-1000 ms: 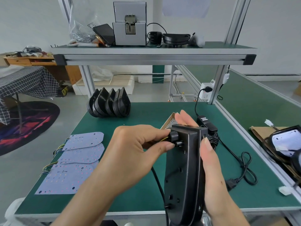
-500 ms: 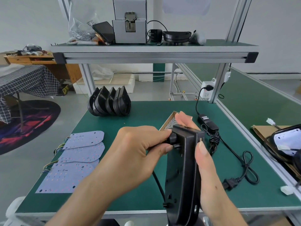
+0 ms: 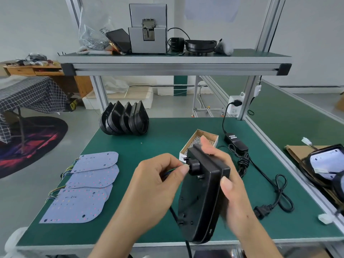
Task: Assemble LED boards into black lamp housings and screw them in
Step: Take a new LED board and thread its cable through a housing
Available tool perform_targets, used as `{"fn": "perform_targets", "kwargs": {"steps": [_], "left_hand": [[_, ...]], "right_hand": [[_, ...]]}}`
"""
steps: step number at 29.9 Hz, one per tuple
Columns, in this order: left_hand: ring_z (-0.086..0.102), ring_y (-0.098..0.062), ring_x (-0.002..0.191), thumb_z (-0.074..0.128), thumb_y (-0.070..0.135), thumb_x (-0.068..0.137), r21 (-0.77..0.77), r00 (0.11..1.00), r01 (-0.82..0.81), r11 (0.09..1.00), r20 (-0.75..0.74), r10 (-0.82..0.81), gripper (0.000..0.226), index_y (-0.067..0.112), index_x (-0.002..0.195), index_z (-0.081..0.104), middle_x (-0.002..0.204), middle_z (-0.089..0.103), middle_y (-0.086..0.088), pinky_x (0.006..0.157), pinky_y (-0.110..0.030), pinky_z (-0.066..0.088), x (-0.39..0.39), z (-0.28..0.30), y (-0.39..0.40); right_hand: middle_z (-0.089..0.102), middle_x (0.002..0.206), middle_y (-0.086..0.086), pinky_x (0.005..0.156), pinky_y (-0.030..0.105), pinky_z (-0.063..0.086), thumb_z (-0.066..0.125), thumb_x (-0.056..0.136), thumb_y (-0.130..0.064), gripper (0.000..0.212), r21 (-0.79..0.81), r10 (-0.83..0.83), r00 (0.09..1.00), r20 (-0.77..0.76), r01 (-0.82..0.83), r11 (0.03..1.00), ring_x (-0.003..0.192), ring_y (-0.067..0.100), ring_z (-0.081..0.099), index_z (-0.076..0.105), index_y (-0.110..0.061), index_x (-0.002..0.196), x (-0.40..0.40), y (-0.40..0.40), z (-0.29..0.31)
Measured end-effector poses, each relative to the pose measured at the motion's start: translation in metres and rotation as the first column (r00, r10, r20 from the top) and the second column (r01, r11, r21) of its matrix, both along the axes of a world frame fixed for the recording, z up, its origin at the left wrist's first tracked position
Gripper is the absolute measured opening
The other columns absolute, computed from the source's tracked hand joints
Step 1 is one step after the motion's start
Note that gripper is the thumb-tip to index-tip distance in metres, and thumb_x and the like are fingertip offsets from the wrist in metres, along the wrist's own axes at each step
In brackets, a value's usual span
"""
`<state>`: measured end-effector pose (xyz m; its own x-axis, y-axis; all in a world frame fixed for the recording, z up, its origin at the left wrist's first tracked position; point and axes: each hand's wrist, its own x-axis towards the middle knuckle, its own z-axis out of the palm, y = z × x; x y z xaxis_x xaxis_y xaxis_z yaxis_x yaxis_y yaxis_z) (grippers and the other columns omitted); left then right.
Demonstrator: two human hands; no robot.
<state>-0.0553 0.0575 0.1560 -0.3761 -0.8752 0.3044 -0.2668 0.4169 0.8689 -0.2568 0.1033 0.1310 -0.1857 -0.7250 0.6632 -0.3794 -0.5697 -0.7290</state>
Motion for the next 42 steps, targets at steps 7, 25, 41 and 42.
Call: {"fn": "perform_targets", "kwargs": {"steps": [7,25,41,42], "left_hand": [[0.049,-0.004,0.056,0.068,0.025,0.096,-0.149,0.97,-0.006,0.989,0.238,0.042,0.024,0.031,0.074,0.061,0.06,0.057,0.021,0.053,-0.013,0.035,-0.019,0.009,0.005],[0.041,-0.015,0.055,0.068,0.032,0.095,-0.219,0.928,0.0,0.976,0.365,0.082,0.025,0.028,0.073,0.058,0.058,0.051,0.017,0.052,-0.028,0.024,-0.023,0.024,0.014],[0.055,-0.014,0.062,0.061,0.035,0.099,-0.231,0.897,0.098,0.968,0.441,0.015,0.02,0.028,0.081,0.057,0.073,0.056,0.025,0.058,-0.036,0.045,-0.021,0.019,0.011],[0.053,-0.014,0.059,0.062,0.033,0.099,-0.226,0.913,0.097,0.969,0.409,0.004,0.02,0.028,0.081,0.057,0.069,0.056,0.022,0.057,-0.033,0.046,-0.022,0.016,0.01]], "right_hand": [[0.042,0.159,-0.027,0.122,0.043,0.026,0.07,0.09,-0.043,0.041,0.175,-0.039,0.896,-0.442,0.129,0.976,0.156,0.005,0.024,0.068,-0.045,0.131,-0.001,0.024,0.033],[0.05,0.143,-0.031,0.101,-0.005,0.019,0.066,0.081,-0.04,0.022,0.391,-0.012,0.925,-0.38,0.173,0.904,0.137,-0.025,0.032,0.066,-0.048,0.101,-0.004,0.022,0.022],[0.041,0.156,-0.033,0.108,0.0,0.023,0.072,0.088,-0.032,0.026,0.428,0.058,0.93,-0.363,0.111,0.897,0.14,-0.027,0.024,0.068,-0.051,0.104,-0.015,0.018,0.009],[0.04,0.156,-0.035,0.11,0.003,0.025,0.072,0.088,-0.033,0.026,0.438,0.076,0.94,-0.332,0.082,0.895,0.141,-0.026,0.025,0.069,-0.053,0.105,-0.017,0.018,0.009]]}}
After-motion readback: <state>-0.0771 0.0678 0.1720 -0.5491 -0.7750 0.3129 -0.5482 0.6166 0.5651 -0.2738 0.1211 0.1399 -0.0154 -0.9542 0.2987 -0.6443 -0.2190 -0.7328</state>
